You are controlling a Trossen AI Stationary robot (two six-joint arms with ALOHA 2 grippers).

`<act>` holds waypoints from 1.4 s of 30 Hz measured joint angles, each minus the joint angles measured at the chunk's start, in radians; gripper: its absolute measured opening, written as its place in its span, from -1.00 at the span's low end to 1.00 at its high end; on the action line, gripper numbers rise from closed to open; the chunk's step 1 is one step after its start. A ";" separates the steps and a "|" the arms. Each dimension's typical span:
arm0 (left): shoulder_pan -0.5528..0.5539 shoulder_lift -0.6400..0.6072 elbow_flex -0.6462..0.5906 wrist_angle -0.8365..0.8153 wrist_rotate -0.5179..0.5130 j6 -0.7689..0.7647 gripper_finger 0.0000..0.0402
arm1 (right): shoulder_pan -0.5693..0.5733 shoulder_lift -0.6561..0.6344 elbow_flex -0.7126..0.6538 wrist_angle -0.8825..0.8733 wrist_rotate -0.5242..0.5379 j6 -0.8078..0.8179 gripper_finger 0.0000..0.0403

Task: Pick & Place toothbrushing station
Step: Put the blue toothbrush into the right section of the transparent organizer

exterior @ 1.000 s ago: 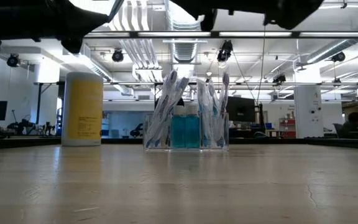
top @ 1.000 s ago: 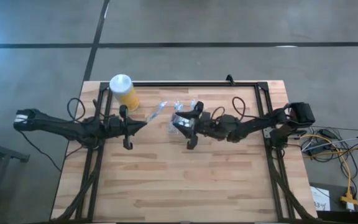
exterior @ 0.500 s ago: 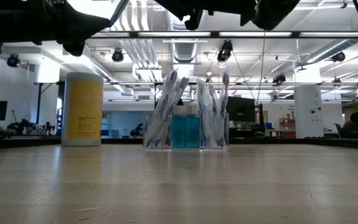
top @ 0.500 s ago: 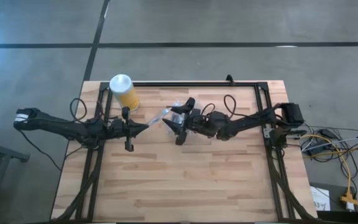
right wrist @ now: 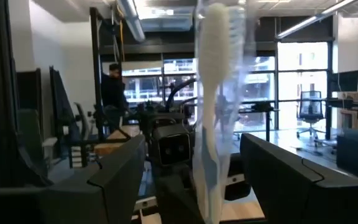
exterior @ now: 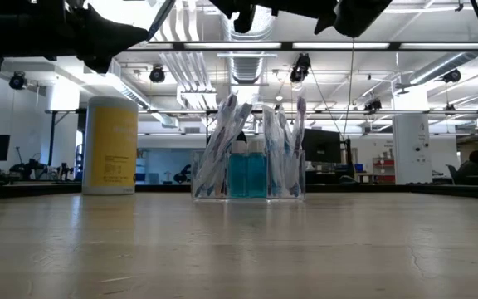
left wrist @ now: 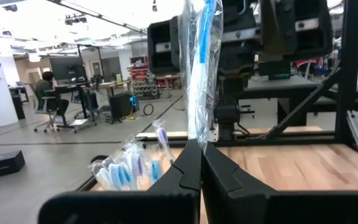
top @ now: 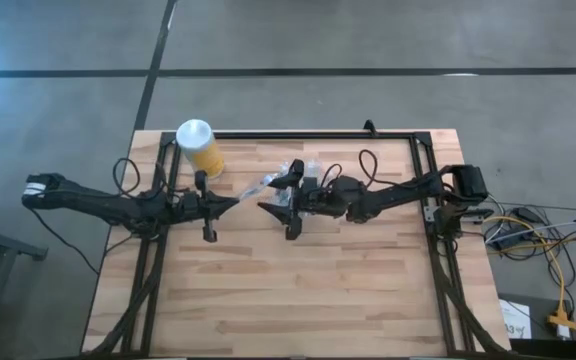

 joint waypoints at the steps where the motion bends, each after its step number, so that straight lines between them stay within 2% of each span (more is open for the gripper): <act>1: 0.000 0.005 0.000 0.000 0.000 0.001 -1.00 | 0.000 0.000 0.006 -0.013 -0.002 -0.003 0.29; 8: 0.000 0.066 0.000 0.005 -0.004 0.005 -1.00 | 0.001 0.001 0.036 -0.085 -0.003 -0.014 0.26; 16: 0.000 0.086 0.000 0.042 -0.040 0.011 -1.00 | 0.003 0.001 0.034 -0.092 -0.004 0.009 0.02; 26: 0.000 0.086 0.000 0.047 -0.043 0.011 -1.00 | 0.005 0.001 0.033 -0.092 -0.003 0.015 -0.40; 33: 0.000 0.086 -0.001 0.038 -0.033 0.011 -1.00 | 0.005 0.001 0.033 -0.101 0.002 0.003 -0.87; 37: 0.000 0.086 -0.001 0.018 0.016 0.001 -0.93 | 0.003 -0.009 0.033 -0.135 0.000 0.007 -0.92; 42: 0.000 0.071 -0.001 -0.019 0.071 -0.026 -0.80 | 0.013 -0.069 0.032 -0.279 -0.005 0.005 -0.94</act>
